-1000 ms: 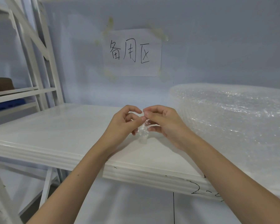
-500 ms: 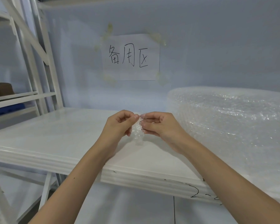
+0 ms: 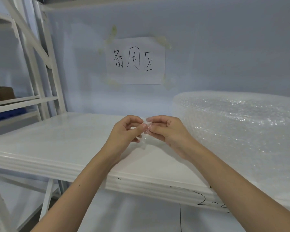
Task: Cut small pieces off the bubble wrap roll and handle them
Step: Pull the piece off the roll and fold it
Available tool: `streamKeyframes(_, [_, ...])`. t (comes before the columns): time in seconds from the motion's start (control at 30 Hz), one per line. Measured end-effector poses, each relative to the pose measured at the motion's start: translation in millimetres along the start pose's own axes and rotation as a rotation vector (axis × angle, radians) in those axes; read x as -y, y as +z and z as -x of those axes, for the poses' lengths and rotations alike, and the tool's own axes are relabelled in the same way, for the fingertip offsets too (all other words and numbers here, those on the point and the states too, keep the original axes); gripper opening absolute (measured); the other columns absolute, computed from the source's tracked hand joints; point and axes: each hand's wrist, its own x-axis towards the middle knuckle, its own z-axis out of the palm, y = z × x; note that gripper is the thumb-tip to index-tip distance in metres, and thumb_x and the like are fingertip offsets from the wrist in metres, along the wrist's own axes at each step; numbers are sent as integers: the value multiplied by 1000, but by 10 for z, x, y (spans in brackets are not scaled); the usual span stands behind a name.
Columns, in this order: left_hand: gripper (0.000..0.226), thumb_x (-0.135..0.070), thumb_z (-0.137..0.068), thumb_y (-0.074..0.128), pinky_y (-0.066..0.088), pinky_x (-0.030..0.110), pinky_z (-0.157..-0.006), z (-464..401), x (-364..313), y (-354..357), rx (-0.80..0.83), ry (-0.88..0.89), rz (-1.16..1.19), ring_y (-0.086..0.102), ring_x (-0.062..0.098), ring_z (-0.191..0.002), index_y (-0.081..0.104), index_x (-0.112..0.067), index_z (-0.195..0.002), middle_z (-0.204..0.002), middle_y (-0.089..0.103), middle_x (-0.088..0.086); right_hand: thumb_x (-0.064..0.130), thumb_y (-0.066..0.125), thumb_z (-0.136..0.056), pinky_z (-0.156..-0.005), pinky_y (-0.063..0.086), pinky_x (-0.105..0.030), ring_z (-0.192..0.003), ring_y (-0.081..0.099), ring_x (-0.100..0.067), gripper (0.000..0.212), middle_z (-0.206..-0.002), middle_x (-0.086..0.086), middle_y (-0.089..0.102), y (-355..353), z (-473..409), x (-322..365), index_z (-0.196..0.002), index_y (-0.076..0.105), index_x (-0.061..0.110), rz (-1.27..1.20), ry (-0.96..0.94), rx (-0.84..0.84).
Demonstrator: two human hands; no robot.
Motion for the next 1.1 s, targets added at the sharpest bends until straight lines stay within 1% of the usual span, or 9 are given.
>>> streamKeyframes(0.13, [5, -17, -89, 69, 51, 25, -65, 23, -16, 15, 15, 13, -15, 59, 14, -65, 71, -12, -87, -73, 70, -1, 10, 66, -89, -88, 57, -29, -86, 70, -23, 18, -92, -15, 70, 21, 2, 29, -104, 69, 0, -62, 13, 35])
streamKeyframes(0.2, [8, -19, -88, 70, 50, 28, -65, 20, -10, 12, 6, 15, -27, 59, 14, -64, 71, -11, -85, -74, 70, -1, 18, 67, -89, -84, 57, -30, -81, 68, -23, 17, -90, -12, 69, 23, -4, 33, -99, 70, 4, -59, 12, 21])
streamKeyframes(0.3, [7, -16, -89, 70, 48, 29, -64, 9, 9, -3, -8, 19, -61, 59, 13, -62, 72, -12, -84, -75, 71, -1, 12, 70, -87, -75, 57, -26, -72, 67, -19, 15, -88, -10, 68, 11, -21, 14, -99, 70, 2, 0, -6, -38])
streamKeyframes(0.47, [9, -19, -89, 69, 47, 27, -62, 13, -5, -12, -10, 18, -98, 57, 12, -60, 72, -11, -85, -75, 71, -3, 8, 71, -86, -73, 57, -26, -68, 66, -16, 13, -81, -8, 69, 20, -51, -28, -95, 71, -2, 74, -50, -100])
streamKeyframes(0.6, [22, -29, -94, 62, 46, 23, -55, -35, -50, -54, -132, 12, -124, 53, 11, -55, 72, -10, -88, -79, 73, -4, 5, 70, -85, -71, 59, -26, -64, 64, -16, 7, -76, -7, 67, 46, -72, -54, -92, 70, 1, 97, -75, -151])
streamKeyframes(0.67, [23, -27, -97, 57, 45, 22, -52, -98, -68, -185, -190, 2, -156, 51, 9, -51, 71, -12, -86, -77, 72, -5, 4, 69, -86, -68, 58, -26, -63, 63, -17, 8, -78, -9, 65, 54, -80, -63, -94, 69, 2, 114, -54, -146])
streamKeyframes(0.77, [21, -16, -95, 53, 44, 26, -55, -195, -35, -444, -238, -40, -183, 50, 10, -50, 70, -13, -84, -76, 69, -1, 4, 69, -86, -66, 57, -25, -63, 63, -17, 10, -79, -10, 65, 67, -121, -43, -95, 69, 0, 153, -37, -120])
streamKeyframes(0.93, [22, -15, -93, 51, 43, 30, -59, -280, 22, -602, -290, -93, -133, 51, 15, -53, 71, -13, -86, -75, 67, 1, 7, 69, -86, -61, 57, -24, -62, 64, -16, 7, -79, -9, 67, 222, -291, 21, -91, 69, 2, 211, -12, -80])
streamKeyframes(1.1, [20, -14, -93, 50, 43, 28, -57, -284, 36, -619, -335, -59, -125, 51, 15, -55, 70, -15, -88, -76, 67, 2, 13, 72, -84, -49, 46, -19, -58, 62, -10, 5, -83, -6, 72, 408, -523, -77, -86, 70, 9, 320, 110, -79])
